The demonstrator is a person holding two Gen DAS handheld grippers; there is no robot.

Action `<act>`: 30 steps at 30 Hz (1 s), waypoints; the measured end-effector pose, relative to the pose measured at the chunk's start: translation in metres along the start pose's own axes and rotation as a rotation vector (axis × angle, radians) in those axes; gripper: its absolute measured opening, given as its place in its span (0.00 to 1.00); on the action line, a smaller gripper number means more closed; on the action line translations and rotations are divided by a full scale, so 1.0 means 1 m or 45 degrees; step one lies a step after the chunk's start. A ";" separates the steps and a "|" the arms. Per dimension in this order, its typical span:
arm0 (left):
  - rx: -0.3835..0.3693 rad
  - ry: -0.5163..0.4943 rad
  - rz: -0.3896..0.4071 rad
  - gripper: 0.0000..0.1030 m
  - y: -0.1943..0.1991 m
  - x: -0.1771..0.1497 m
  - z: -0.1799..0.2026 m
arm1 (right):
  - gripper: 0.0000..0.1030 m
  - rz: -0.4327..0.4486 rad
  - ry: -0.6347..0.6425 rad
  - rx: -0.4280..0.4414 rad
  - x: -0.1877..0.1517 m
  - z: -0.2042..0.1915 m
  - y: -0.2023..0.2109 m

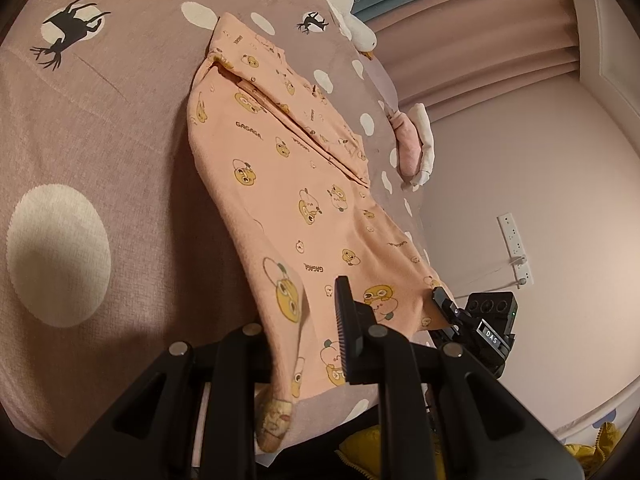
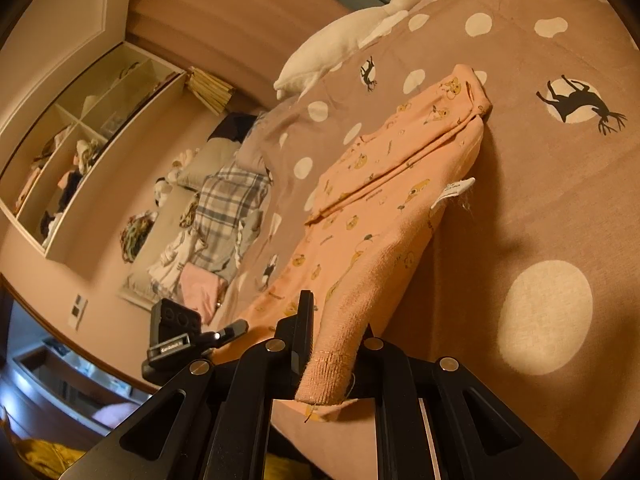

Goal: Fold small clothes
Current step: 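Lift the peach shirt hem with the right gripper and carry it toward the collar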

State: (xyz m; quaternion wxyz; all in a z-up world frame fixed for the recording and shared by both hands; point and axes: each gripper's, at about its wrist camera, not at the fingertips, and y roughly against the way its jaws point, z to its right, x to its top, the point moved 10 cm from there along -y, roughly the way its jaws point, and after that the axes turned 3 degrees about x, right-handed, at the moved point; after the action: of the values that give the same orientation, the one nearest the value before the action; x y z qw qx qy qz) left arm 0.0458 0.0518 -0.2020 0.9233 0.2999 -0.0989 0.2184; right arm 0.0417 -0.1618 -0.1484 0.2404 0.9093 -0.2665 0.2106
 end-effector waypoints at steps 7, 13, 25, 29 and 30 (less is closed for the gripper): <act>-0.005 -0.001 -0.002 0.16 -0.002 -0.001 0.003 | 0.12 0.003 0.013 0.005 0.001 -0.003 0.000; -0.016 -0.005 0.010 0.16 -0.002 0.002 0.006 | 0.12 0.012 0.025 0.015 0.004 -0.008 -0.001; -0.042 -0.046 0.043 0.16 0.002 0.012 0.020 | 0.12 0.029 0.057 0.037 0.014 -0.020 -0.001; -0.048 -0.063 0.049 0.16 0.001 0.014 0.024 | 0.12 0.032 0.077 0.049 0.016 -0.026 -0.002; -0.048 -0.066 0.048 0.16 0.001 0.013 0.024 | 0.12 0.030 0.079 0.048 0.016 -0.027 -0.002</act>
State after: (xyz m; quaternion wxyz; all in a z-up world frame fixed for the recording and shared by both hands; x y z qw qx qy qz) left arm 0.0555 0.0425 -0.1778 0.9216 0.2862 -0.1325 0.2261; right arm 0.0486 -0.1516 -0.1198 0.2289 0.9034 -0.2657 0.2466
